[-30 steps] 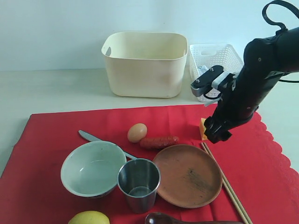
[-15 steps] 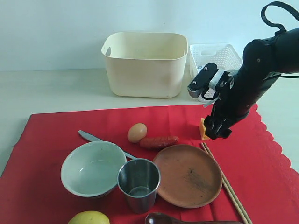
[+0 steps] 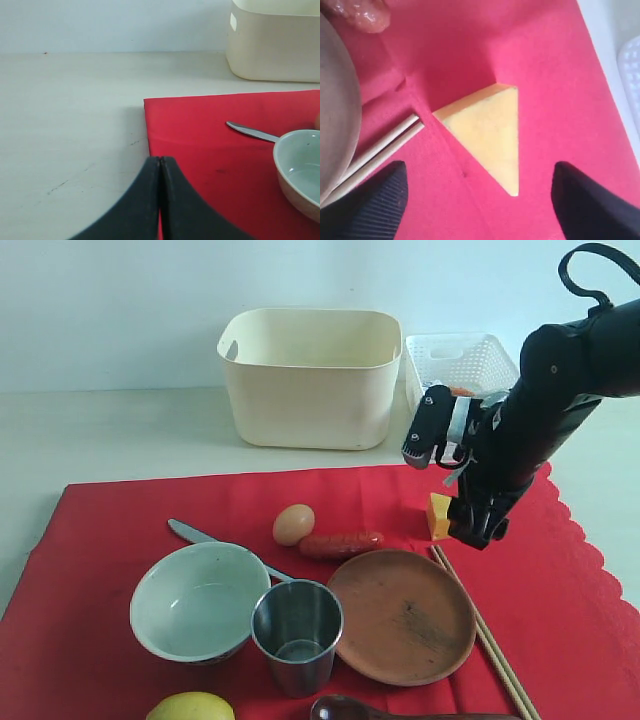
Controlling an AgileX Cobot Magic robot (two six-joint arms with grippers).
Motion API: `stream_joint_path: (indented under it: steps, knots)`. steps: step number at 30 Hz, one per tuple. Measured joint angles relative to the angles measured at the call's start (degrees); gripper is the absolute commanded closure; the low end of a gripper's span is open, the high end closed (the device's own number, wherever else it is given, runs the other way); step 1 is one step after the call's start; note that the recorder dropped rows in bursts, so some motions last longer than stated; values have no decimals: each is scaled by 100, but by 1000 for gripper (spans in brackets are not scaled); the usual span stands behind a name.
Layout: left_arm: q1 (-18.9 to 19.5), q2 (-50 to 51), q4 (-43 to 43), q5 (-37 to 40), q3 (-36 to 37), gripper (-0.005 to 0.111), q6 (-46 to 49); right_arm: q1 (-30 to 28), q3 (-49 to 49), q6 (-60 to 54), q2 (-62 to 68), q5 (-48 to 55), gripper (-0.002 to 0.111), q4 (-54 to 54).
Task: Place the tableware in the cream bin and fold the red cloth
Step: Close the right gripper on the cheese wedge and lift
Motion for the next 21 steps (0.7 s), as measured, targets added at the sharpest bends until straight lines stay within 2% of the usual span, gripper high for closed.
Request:
stream_joint_path:
  steps: [8, 13, 21]
  knots:
    - [0, 0, 0, 0, 0, 107, 0, -434, 0, 0, 9, -9, 42, 389]
    - [0, 0, 0, 0, 0, 107, 0, -447, -124, -82, 275, 149, 42, 732]
    - [0, 0, 0, 0, 0, 107, 0, -447, -887, -147, 803, 638, 42, 1125]
